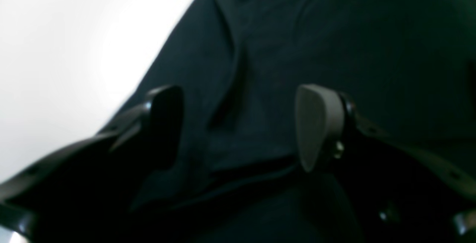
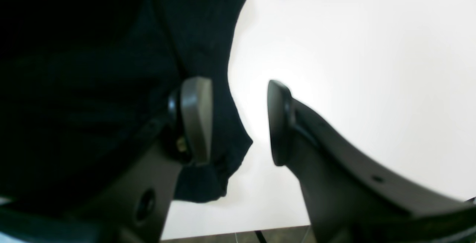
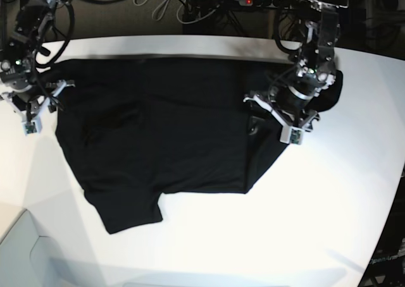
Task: Layout the t-shirt on the table in an organized manner, then fold the t-shirt properly
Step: 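Grasp the shirt's side edge with the left gripper and tug it outward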
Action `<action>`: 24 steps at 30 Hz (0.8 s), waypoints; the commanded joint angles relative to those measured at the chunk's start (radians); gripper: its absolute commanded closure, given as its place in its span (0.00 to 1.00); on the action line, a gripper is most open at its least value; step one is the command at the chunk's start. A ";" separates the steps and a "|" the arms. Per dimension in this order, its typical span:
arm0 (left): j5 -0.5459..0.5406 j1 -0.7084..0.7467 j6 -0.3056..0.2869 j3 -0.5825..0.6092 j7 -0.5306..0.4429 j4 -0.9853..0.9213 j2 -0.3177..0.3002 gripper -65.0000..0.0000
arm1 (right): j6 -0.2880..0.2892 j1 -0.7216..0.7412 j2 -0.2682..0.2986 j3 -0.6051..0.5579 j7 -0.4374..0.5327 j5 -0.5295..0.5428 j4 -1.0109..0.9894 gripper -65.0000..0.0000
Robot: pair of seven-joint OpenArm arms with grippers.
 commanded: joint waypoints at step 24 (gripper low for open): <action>-0.013 -0.017 -0.004 -0.002 -0.025 -0.064 -0.002 0.62 | -0.008 0.009 0.014 0.005 0.018 0.006 0.015 0.61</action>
